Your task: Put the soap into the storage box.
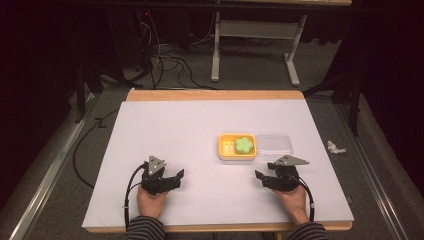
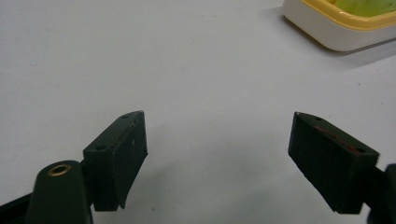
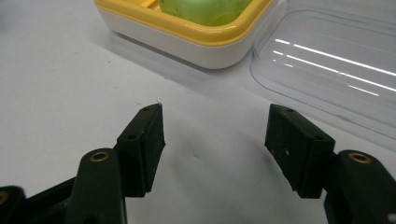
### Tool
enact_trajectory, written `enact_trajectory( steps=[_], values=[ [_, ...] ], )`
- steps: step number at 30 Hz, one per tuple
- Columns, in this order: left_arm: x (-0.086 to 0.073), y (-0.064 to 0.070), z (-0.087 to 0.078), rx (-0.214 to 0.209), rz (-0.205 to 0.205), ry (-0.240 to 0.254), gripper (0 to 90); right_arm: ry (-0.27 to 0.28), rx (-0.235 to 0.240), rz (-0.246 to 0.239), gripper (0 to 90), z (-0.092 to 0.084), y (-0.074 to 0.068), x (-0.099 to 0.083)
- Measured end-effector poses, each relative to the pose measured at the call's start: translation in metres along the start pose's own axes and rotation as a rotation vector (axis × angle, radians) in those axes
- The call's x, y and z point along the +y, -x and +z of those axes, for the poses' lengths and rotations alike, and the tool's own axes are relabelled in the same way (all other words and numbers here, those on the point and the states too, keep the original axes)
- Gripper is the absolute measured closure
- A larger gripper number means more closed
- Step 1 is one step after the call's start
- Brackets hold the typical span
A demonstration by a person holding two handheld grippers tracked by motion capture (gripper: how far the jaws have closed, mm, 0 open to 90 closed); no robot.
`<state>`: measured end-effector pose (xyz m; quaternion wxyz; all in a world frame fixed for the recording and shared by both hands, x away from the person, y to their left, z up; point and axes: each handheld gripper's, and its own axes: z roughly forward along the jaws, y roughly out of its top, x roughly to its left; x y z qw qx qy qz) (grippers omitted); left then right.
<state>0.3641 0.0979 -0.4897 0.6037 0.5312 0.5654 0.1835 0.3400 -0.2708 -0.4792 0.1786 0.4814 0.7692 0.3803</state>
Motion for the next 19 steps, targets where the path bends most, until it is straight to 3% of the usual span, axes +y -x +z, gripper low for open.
enact_trajectory(
  steps=[8,12,17,19],
  values=[
    [0.0001,-0.0003,-0.0006,-0.003,0.004,-0.003,19.3,0.002,-0.002,0.007,37.6,0.0007,0.0,-0.0011],
    [0.0004,0.0002,-0.0032,-0.015,0.002,0.021,18.8,0.005,-0.02,-0.018,37.3,0.0007,-0.0025,-0.0019],
    [0.0038,-0.0024,-0.0052,-0.008,-0.041,0.053,18.4,0.007,-0.029,-0.014,37.3,0.0002,-0.0027,-0.0023],
    [0.0025,-0.0016,-0.0046,-0.01,-0.021,0.042,18.5,0.011,-0.025,-0.007,37.3,0.0,-0.0022,-0.0025]
  ],
)
